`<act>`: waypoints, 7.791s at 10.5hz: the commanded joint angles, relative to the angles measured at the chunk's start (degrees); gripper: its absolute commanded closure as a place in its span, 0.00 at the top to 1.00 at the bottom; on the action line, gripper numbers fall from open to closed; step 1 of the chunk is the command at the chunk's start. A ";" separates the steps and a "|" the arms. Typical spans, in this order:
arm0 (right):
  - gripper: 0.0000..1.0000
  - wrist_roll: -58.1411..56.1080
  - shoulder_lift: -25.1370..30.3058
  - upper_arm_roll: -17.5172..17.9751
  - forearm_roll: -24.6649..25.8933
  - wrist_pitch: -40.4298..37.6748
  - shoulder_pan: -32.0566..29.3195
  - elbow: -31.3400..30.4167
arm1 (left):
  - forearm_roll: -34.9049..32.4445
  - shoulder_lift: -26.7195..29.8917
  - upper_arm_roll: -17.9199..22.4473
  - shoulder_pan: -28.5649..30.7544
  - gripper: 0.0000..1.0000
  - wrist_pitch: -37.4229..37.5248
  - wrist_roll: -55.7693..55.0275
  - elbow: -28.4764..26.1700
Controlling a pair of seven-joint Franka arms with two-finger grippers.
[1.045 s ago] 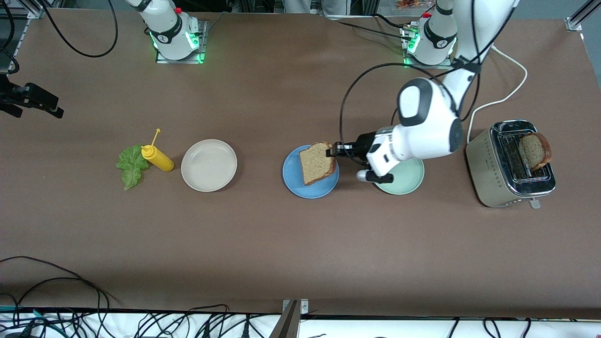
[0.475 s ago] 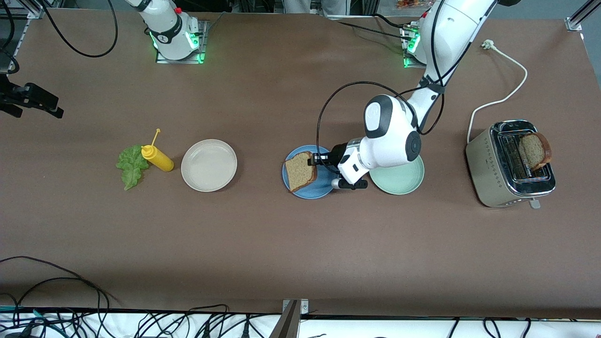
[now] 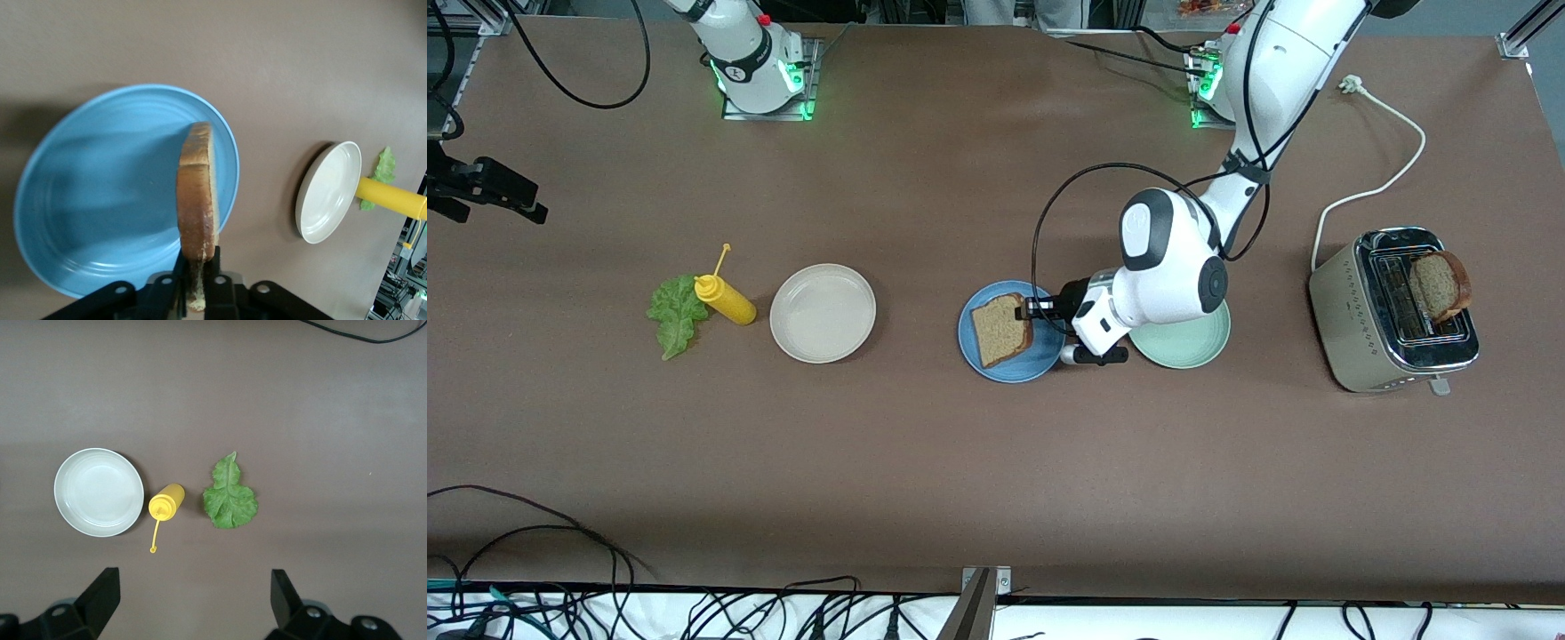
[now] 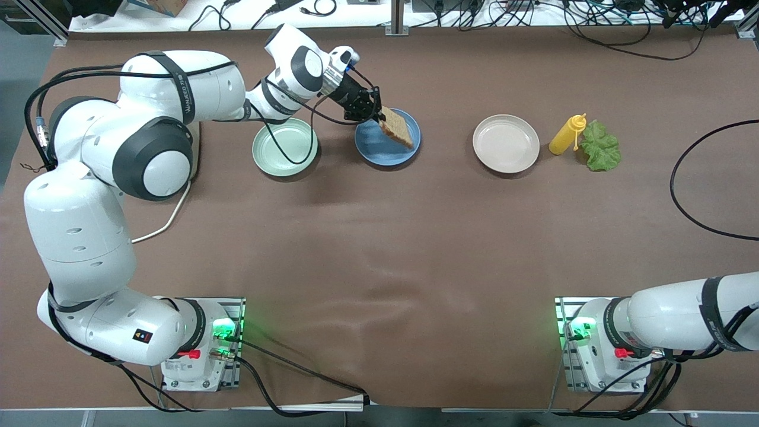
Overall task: Make sandwich in blue plate with both arms
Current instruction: 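Return the left gripper to the toaster while the right gripper reaches the lettuce, then grasp the green lettuce leaf with the right gripper and lift it, then carry the lettuce over the bread and release it on the blue plate, then withdraw the right gripper back toward the mustard bottle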
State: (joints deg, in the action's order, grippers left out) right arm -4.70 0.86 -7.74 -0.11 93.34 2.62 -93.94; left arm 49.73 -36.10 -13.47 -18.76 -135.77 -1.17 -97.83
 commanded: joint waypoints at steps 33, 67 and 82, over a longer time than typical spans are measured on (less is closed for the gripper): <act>0.10 -29.49 -41.20 -0.17 -8.15 15.91 -6.57 0.34 | -46.73 25.19 28.68 13.22 1.00 27.39 25.10 -2.89; 0.00 27.02 -52.62 9.76 -49.01 22.47 26.28 23.98 | -54.03 26.61 20.59 17.18 1.00 34.52 8.91 3.35; 1.00 24.94 -44.99 2.31 -9.94 10.23 27.26 28.99 | -54.03 22.75 20.59 28.16 1.00 34.43 17.35 -1.66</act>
State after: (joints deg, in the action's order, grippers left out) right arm 22.95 -47.86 -2.72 -16.07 111.11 29.84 -64.70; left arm -3.34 -12.76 7.56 8.20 -102.01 15.04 -99.25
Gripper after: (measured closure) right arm 0.000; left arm 0.000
